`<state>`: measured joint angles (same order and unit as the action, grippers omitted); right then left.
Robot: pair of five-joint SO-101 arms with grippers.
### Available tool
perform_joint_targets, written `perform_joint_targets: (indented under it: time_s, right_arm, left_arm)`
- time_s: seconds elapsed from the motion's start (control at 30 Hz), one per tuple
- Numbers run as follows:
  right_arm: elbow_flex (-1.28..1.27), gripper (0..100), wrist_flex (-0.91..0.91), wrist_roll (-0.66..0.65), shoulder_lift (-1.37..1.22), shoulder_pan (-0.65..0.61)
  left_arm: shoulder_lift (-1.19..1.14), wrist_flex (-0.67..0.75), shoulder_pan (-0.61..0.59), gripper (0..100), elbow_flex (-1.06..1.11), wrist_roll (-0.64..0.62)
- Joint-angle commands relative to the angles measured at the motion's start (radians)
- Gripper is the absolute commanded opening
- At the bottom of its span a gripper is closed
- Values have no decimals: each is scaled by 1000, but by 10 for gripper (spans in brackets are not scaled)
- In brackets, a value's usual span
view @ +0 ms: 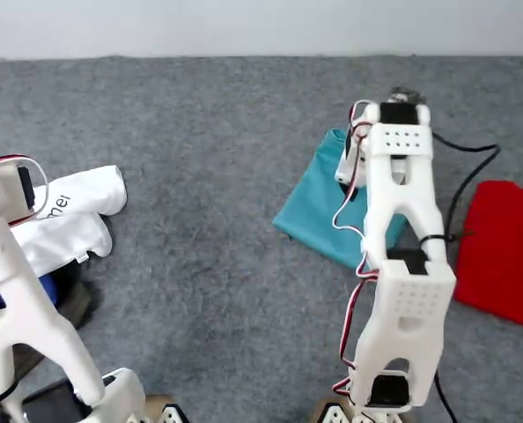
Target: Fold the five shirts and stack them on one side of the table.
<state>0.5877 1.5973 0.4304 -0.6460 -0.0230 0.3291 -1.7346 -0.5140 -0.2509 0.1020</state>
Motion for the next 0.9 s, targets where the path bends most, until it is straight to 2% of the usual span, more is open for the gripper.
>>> perform_joint_targets:
  time_s: [0.0,0.13,0.43,0.57,0.87]
  right_arm:
    - [41,388,-91,9,-47,21]
    - [41,320,-145,6,-139,31]
    - [43,109,-101,0,-259,53]
    - [49,7,-88,-115,-260,76]
    - [49,9,38,-451,16,104]
  left_arm:
    - [34,-17,0,16,1,5]
    - [34,-17,-2,16,1,5]
    - [34,-17,-2,16,-2,5]
    - [34,-17,-2,16,-2,5]
    - [34,-17,-2,16,-2,5]
